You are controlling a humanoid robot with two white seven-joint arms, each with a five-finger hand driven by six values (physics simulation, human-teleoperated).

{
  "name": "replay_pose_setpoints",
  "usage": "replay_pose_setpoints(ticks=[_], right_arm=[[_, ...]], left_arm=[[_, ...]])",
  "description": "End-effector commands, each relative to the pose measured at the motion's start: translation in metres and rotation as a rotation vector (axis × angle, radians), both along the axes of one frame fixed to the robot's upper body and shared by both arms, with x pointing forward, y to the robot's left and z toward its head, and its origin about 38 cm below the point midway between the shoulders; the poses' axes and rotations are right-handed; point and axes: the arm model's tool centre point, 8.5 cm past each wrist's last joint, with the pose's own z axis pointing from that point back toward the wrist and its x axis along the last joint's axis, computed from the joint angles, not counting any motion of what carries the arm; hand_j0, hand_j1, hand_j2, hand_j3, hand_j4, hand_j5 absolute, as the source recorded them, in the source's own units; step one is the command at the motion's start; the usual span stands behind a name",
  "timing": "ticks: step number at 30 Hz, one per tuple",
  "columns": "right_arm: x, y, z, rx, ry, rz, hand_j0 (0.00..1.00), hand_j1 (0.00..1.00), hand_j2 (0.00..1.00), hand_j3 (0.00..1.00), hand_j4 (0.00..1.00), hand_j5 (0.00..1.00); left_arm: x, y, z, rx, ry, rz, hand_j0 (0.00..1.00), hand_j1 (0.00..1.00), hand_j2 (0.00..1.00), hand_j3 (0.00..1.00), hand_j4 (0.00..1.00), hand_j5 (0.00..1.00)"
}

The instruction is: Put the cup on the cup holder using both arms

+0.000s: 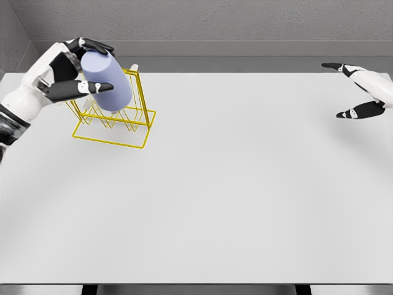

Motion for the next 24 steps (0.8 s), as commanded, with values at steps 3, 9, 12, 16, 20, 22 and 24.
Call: replay_pose_setpoints(ticks=[3,9,12,16,20,22,24], right_arm=[[0.0,-0.0008,0.001,0.006,-0.002,-0.003,1.0,1.0,1.0,1.0,1.0,1.0],[0.0,-0.0008,0.001,0.006,-0.002,-0.003,1.0,1.0,1.0,1.0,1.0,1.0],[-0.0003,-0.0008,0.0003,0.006,0.0,-0.003,1.0,1.0,1.0,1.0,1.0,1.0],[0.0002,-0.0005,0.0005,0.008,-0.001,-0.003,1.0,1.0,1.0,1.0,1.0,1.0],[0.0002,-0.0001,0.0007,0.008,-0.001,-0.002,1.0,1.0,1.0,1.0,1.0,1.0],[0.0002,-0.0001,0.0006,0.006,-0.001,-0.002,1.0,1.0,1.0,1.0,1.0,1.0],[0.0002,-0.0001,0.0006,0.006,-0.001,-0.002,1.0,1.0,1.0,1.0,1.0,1.0]], left_arm=[[-0.0009,-0.0031,-0.0022,-0.008,0.004,-0.007,0.48,0.48,0.48,0.48,0.48,0.48],[-0.0028,-0.0043,-0.0039,-0.009,0.009,-0.014,0.48,0.48,0.48,0.48,0.48,0.48],[-0.0028,-0.0049,-0.0041,-0.009,0.009,-0.015,0.5,0.5,0.5,0.5,0.5,0.5],[-0.0033,-0.0048,-0.0049,-0.005,0.009,-0.017,0.6,0.6,0.6,0.6,0.6,0.6],[-0.0036,-0.0043,-0.0054,-0.002,0.008,-0.016,0.72,0.72,0.72,0.72,0.72,0.72],[-0.0038,-0.0044,-0.0052,-0.002,0.007,-0.017,0.77,0.77,0.77,0.77,0.77,0.77],[-0.0041,-0.0044,-0.0056,-0.003,0.006,-0.018,0.79,0.79,0.79,0.79,0.79,0.79]])
